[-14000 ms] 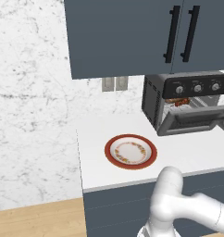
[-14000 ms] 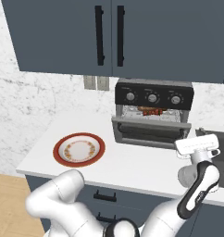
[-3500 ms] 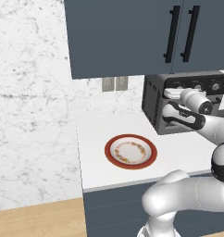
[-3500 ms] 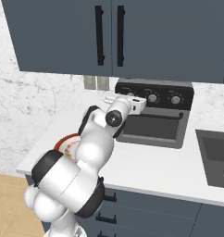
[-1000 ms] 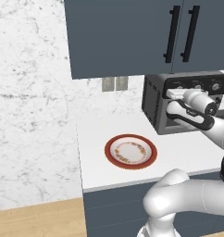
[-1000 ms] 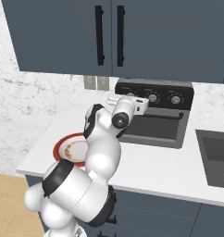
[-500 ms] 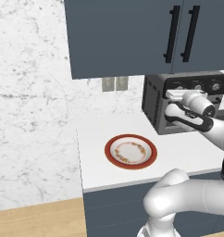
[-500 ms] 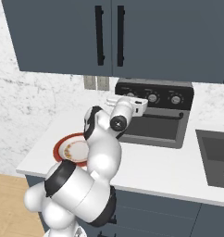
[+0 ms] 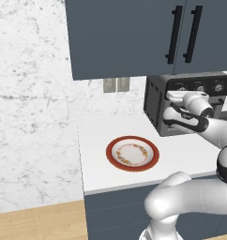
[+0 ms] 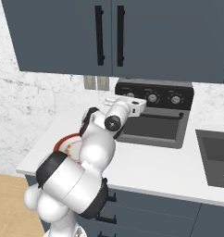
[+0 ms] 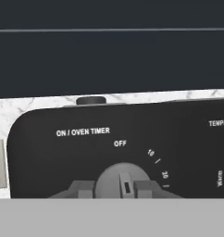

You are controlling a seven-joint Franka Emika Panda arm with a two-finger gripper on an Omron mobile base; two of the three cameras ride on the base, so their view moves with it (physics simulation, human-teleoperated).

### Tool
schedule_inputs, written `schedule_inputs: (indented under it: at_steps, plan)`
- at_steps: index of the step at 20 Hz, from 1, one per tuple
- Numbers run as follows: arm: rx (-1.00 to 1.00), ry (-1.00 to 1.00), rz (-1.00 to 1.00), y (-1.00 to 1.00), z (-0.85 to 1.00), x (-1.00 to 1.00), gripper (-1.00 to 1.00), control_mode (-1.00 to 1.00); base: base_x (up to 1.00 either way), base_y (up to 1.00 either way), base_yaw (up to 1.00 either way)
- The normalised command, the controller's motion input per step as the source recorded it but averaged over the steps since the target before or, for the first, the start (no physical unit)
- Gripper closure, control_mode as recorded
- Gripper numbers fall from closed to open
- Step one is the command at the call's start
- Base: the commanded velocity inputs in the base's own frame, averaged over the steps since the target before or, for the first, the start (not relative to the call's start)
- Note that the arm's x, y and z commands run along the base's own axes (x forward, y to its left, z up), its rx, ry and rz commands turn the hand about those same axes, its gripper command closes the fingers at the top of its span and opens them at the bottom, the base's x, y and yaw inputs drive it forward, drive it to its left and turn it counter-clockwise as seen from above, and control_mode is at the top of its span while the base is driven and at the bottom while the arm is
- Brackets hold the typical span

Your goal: Pick up the kebab skewer and baguette bread, and place them inside the toaster oven. Close the toaster oven door and start by setting the timer.

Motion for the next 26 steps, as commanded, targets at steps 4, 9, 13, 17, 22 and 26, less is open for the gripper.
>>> schedule_inputs:
  at_steps: [4, 9, 13, 17, 22, 26]
  plan:
    - [0.00, 0.00, -0.01, 0.00, 0.00, 0.00, 1.00, -1.00, 0.00, 0.00, 0.00]
    - [0.00, 0.00, 0.00, 0.00, 0.00, 0.00, 1.00, -1.00, 0.00, 0.00, 0.00]
    - [0.00, 0.00, 0.05, -0.03, 0.00, 0.00, 1.00, -1.00, 0.00, 0.00, 0.00]
    - [0.00, 0.00, 0.08, -0.09, 0.00, 0.00, 1.00, -1.00, 0.00, 0.00, 0.00]
    - [0.00, 0.00, 0.09, -0.09, 0.00, 0.00, 1.00, -1.00, 0.00, 0.00, 0.00]
    - [0.00, 0.00, 0.03, -0.01, 0.00, 0.08, 1.00, -1.00, 0.00, 0.00, 0.00]
